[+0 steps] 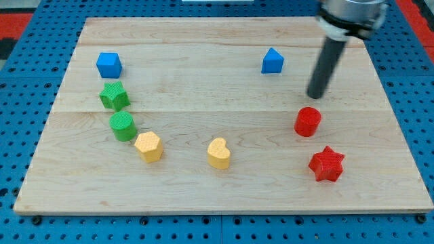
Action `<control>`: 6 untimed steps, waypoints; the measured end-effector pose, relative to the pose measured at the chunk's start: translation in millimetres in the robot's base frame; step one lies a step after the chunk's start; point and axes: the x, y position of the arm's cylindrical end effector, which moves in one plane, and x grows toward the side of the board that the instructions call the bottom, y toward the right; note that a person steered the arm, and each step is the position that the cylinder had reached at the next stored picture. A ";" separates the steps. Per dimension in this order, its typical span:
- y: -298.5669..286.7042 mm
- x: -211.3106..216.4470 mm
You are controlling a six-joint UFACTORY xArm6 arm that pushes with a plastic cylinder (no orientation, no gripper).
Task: Slide the blue triangle above the red circle
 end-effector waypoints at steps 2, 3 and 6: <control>-124.9 -75.7; -72.8 -92.3; 14.2 -51.6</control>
